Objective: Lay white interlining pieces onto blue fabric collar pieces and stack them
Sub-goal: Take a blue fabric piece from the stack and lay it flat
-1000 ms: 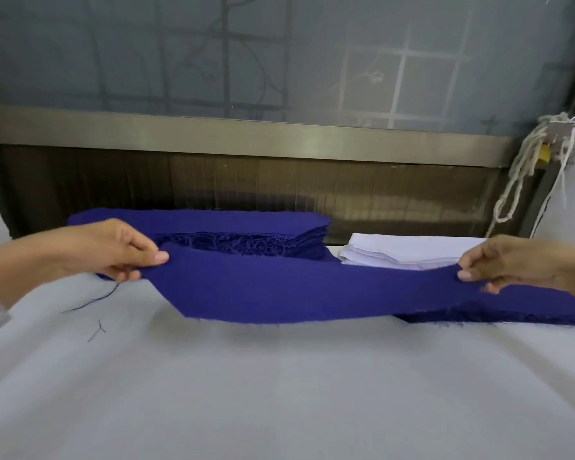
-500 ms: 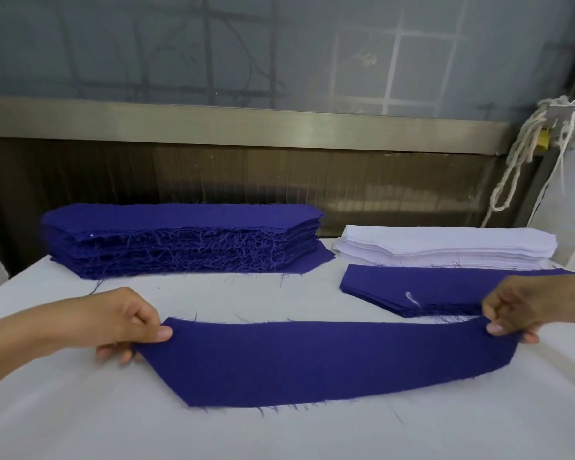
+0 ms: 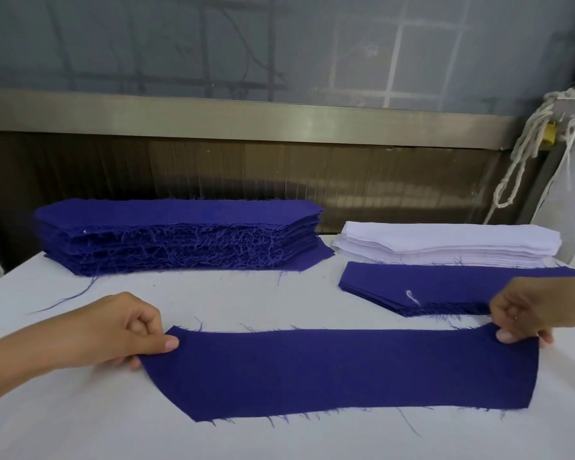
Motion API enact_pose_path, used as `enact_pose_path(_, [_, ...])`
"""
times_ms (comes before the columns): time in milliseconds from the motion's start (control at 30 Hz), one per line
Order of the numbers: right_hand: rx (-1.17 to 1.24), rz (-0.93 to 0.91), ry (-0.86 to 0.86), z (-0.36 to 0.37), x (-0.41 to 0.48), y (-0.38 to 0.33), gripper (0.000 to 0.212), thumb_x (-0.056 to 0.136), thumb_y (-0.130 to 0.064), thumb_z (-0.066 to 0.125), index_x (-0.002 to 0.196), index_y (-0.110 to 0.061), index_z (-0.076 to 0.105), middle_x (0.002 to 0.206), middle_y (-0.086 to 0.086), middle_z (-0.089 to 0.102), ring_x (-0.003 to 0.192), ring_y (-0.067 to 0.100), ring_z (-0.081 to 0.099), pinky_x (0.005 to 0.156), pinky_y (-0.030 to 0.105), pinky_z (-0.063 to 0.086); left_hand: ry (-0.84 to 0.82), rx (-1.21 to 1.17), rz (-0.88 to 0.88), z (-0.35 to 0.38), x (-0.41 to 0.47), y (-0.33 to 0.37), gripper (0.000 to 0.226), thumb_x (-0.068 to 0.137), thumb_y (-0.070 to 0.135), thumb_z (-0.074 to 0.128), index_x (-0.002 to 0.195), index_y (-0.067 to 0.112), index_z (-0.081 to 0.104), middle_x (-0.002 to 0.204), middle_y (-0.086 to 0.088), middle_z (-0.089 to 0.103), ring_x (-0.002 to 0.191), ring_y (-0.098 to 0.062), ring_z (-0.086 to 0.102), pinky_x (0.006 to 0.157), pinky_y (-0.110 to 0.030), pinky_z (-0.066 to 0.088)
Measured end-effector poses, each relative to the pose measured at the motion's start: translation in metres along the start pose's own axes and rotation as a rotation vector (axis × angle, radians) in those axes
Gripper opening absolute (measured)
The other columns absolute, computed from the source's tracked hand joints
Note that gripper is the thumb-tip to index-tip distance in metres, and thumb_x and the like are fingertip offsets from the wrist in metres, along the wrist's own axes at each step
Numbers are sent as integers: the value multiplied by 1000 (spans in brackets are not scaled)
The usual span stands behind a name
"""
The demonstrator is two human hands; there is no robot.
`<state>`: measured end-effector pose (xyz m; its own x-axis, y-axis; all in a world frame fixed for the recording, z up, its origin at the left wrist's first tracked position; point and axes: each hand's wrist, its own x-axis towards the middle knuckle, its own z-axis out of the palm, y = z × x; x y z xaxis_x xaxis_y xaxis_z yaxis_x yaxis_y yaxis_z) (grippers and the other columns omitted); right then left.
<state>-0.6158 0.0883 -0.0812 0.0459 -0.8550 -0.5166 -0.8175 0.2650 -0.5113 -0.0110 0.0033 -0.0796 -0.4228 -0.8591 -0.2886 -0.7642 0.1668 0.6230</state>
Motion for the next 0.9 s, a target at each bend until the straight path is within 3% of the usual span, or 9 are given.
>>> enact_pose_path(133, [-20,30,18,0,-6,-2,39,64,-59,88,73,-26,70,66,-2,66,59,10,62,58,23,50,30,53,-5,-1,0,-2,26,73,58,73,65,34,70,58,-2,70,47,-6,50,53,-16,40])
enact_pose_path(267, [-30,56,21,0,-16,-8,40,61,-62,88,74,-27,71,66,-1,67,59,9,61,57,23,48,105,163,-19,-3,1,-6,40,53,79,64,67,41,65,59,5,71,53,1,58,66,-16,47])
enact_pose_path(433, [-39,88,49,3,-27,-20,47,54,-63,90,75,-25,73,70,4,71,57,10,61,53,21,46,184,215,-41,-7,-1,-4,58,42,82,63,64,29,67,58,10,70,49,3,57,63,-17,44])
enact_pose_path(600, [-139,136,66,6,-34,-34,54,55,-63,87,83,-20,72,75,0,73,61,7,63,49,17,42,559,464,97,3,-4,6,47,63,81,50,61,35,58,59,29,62,51,6,56,57,-26,50])
enact_pose_path(700, [-154,145,145,5,-38,-37,47,62,-57,80,83,-16,70,73,1,73,59,6,61,45,17,38,756,526,281,20,-5,26,37,78,70,47,61,38,51,63,32,60,48,4,55,45,-19,36])
enact_pose_path(800, [-7,31,232,-1,-41,-42,35,80,-50,75,72,-16,70,68,6,71,53,8,55,43,18,35,783,561,433,32,-3,54,32,84,64,43,66,39,51,54,25,55,48,3,53,42,-13,26])
enact_pose_path(900, [124,-34,375,-12,-40,-50,26,89,-32,72,73,-12,71,71,10,70,54,13,54,42,19,35,729,577,504,40,12,86,27,91,59,45,76,39,57,63,28,55,56,6,50,48,-15,28])
